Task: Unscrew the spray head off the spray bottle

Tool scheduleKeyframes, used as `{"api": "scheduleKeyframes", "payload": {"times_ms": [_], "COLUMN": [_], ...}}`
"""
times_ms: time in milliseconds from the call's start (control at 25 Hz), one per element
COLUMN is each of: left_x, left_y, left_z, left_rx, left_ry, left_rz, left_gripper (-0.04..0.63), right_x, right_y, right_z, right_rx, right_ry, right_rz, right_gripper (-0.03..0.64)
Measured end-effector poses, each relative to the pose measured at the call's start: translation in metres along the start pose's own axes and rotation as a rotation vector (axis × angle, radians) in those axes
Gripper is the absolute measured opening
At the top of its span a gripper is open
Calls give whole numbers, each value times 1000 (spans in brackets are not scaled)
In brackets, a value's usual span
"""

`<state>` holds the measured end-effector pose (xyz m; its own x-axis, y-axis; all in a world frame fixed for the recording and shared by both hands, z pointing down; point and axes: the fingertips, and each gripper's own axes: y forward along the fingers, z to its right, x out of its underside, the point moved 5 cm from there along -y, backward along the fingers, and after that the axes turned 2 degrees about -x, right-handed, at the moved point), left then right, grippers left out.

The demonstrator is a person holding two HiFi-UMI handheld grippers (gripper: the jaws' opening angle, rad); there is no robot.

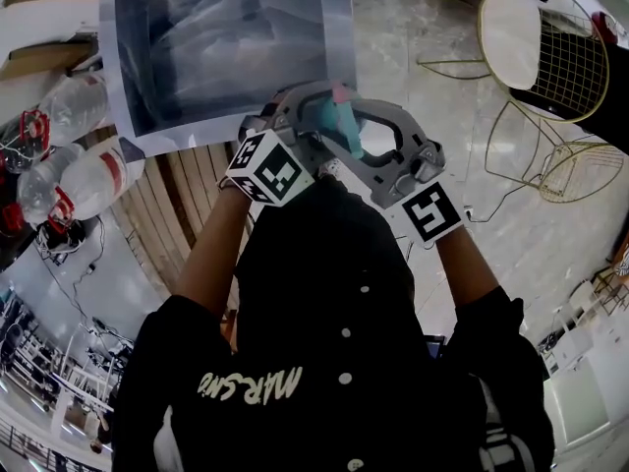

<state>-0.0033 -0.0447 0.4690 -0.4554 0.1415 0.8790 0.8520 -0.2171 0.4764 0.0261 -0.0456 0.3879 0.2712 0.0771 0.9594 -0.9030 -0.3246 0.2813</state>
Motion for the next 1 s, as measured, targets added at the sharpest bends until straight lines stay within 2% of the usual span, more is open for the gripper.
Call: {"api": "scheduleKeyframes", "payload": {"times_ms": [120, 200, 240, 320, 440, 520, 560, 640, 720, 800, 920, 960, 1000], "left_x": [0, -2, -2, -3, -2, -2, -2, -2, -2, -2, -2, -2, -2], "left_y": [0, 1, 2, 3, 3, 2, 3, 3, 1, 1, 0, 0, -1], "left_z": [1, 3, 3, 2, 2, 3, 3, 4, 3, 4, 3, 3, 3], "left_rx": [4, 7, 9, 8, 7, 8, 8, 4, -4, -12, -20, -22, -23], "left_ry": [13, 21, 18, 2, 8, 14, 17, 17, 11, 7, 4, 1, -3], "left_rz": [2, 5, 9, 15, 9, 5, 4, 1, 0, -3, -8, -9, -10], "left_gripper": [388, 388, 388, 388, 388, 388, 388, 388, 388, 388, 388, 388, 388], "right_x": [0, 0, -1, 0, 2, 7, 9, 10, 6, -3, -10, -12, -14], "right_y": [-1, -5, -6, -5, -4, -13, -20, -32, -35, -30, -15, -10, -7], "right_z": [3, 7, 10, 16, 14, 10, 7, 4, 2, -3, -6, -6, -6], "right_rx": [-269, -440, -497, -526, -463, -406, -359, -203, -17, 123, 264, 299, 315], "right_ry": [-81, -85, -63, -12, -13, 0, 10, 23, 32, 63, 83, 75, 64], "right_rz": [42, 51, 52, 22, -42, -74, -88, -116, -151, -162, -182, -182, -177], "right_gripper": [158, 156, 158, 162, 218, 281, 300, 316, 316, 302, 263, 214, 197]}}
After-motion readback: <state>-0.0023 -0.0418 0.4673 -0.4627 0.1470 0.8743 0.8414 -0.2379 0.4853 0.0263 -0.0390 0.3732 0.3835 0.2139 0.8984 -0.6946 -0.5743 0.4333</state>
